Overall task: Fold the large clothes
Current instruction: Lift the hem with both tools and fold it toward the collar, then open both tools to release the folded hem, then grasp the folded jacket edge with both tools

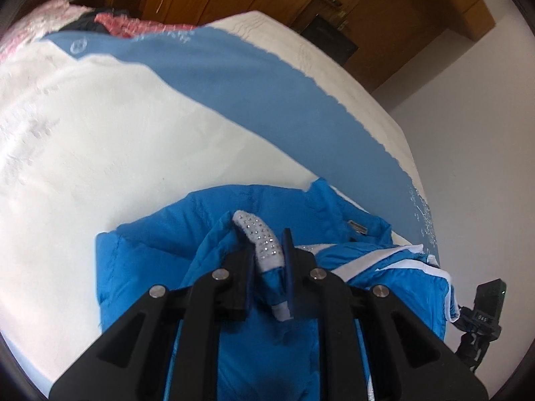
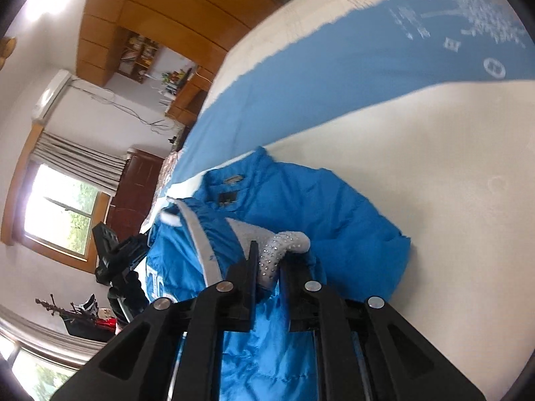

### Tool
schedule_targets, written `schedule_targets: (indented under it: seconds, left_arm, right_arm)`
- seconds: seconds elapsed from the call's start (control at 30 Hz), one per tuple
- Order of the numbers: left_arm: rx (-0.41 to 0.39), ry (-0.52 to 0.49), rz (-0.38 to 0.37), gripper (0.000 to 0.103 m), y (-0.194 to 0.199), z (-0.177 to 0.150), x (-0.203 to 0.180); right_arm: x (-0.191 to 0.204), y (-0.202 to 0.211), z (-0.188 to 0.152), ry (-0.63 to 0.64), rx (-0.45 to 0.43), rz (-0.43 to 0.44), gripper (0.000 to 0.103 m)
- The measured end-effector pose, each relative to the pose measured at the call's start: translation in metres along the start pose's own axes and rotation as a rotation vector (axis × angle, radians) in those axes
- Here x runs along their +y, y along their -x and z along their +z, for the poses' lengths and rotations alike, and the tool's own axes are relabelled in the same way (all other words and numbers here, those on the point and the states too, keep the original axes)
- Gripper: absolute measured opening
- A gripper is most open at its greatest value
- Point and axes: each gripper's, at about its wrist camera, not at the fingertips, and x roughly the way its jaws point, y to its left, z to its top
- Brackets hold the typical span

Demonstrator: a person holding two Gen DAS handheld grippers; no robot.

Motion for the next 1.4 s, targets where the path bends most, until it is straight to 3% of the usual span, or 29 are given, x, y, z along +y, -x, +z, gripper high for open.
schedule_targets:
  seconds: [0.1, 0.23, 0.33, 0.4, 0.47, 0.57, 0.7, 0.8, 0.87, 0.93, 0.97, 1.03, 1.17, 1.27, 1.4]
  left_arm:
    - [0.015, 0.003, -0.008, 0.017, -0.006, 0.001, 0.003]
    - [0.036, 0.034, -0.076, 0.025, 0.003, 0.004, 0.009]
    - [0.031, 0.030, -0.151, 0.035, 0.032, -0.001, 0.011]
    - [0.009, -0.015, -0.151, 0.041, 0.049, -0.007, 0.007]
    - [-0.034, -0.077, -0.120, 0.044, 0.076, -0.019, 0.006]
    - [-0.075, -0.159, -0.016, 0.047, 0.097, -0.036, 0.008]
    - [-0.070, -0.270, 0.126, 0.051, 0.090, -0.059, 0.005]
    - [-0.017, -0.302, 0.152, 0.051, 0.069, -0.074, -0.001]
    - [-0.026, -0.331, 0.206, 0.050, 0.060, -0.082, -0.007]
    - [-0.047, -0.367, 0.256, 0.022, 0.052, -0.083, -0.014]
    - [-0.068, -0.375, 0.276, 0.016, 0.053, -0.084, -0.018]
    - [-0.115, -0.377, 0.276, 0.006, 0.061, -0.084, -0.023]
    - [-0.268, -0.342, 0.226, 0.004, 0.093, -0.076, -0.035]
    - [-0.335, -0.338, 0.206, 0.004, 0.102, -0.070, -0.042]
    - [-0.232, -0.327, 0.285, 0.004, 0.063, -0.056, -0.033]
  right_arm:
    - [-0.007, 0.001, 0.002, -0.011, 0.003, 0.035, 0.019]
    - [-0.003, 0.011, -0.006, 0.022, 0.001, 0.048, 0.024]
    - [0.004, 0.021, -0.015, 0.052, -0.001, 0.051, 0.030]
    - [0.007, 0.027, -0.019, 0.071, -0.011, 0.050, 0.037]
    - [0.012, 0.039, -0.027, 0.104, -0.037, 0.029, 0.063]
    - [0.020, 0.046, -0.039, 0.163, -0.065, -0.018, 0.063]
    - [0.025, 0.031, -0.051, 0.207, -0.060, -0.167, 0.063]
    - [0.027, 0.012, -0.056, 0.221, -0.039, -0.213, 0.043]
    - [0.037, 0.003, -0.060, 0.276, -0.058, -0.312, 0.024]
    - [0.048, 0.002, -0.063, 0.320, -0.088, -0.356, 0.013]
    - [0.054, 0.006, -0.063, 0.332, -0.106, -0.353, 0.010]
    - [0.064, 0.019, -0.062, 0.354, -0.158, -0.341, 0.008]
    - [0.080, 0.046, -0.047, 0.333, -0.262, -0.287, 0.006]
    - [0.083, 0.048, -0.036, 0.312, -0.299, -0.292, 0.006]
    - [0.062, 0.019, -0.021, 0.259, -0.250, -0.379, 0.006]
